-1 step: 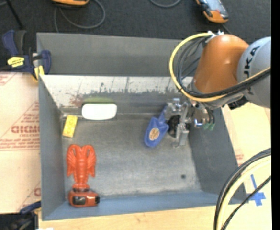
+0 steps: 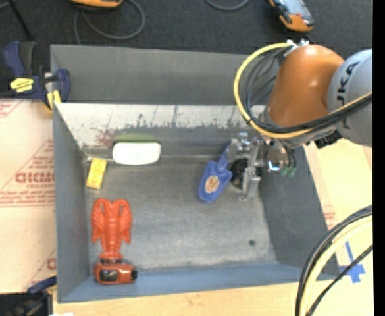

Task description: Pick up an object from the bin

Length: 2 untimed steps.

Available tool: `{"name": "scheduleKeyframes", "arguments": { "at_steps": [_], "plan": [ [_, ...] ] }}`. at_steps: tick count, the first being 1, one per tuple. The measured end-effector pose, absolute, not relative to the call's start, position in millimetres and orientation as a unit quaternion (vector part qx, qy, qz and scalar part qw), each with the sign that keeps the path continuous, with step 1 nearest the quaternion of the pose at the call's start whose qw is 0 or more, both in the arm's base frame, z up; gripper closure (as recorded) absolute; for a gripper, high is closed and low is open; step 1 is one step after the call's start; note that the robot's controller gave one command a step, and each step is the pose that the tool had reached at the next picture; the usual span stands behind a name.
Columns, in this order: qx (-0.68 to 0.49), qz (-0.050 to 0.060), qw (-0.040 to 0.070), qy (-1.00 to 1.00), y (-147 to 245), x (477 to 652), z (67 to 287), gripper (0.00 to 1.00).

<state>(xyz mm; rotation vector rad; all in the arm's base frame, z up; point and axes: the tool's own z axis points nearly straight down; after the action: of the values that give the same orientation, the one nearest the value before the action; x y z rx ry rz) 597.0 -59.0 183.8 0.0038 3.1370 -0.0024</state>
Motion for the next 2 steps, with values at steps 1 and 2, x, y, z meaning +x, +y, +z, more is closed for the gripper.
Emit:
{"name": "scheduleKeyframes", "arguments": {
  "at_steps": [1,2],
  "plan": [
    [-0.162,-0.002,0.007,0.987,-62.7,631.2,124.7,0.00],
    [-0.168,0.000,0.004,0.986,-71.1,644.3,82.4,0.00]
  ]
}}
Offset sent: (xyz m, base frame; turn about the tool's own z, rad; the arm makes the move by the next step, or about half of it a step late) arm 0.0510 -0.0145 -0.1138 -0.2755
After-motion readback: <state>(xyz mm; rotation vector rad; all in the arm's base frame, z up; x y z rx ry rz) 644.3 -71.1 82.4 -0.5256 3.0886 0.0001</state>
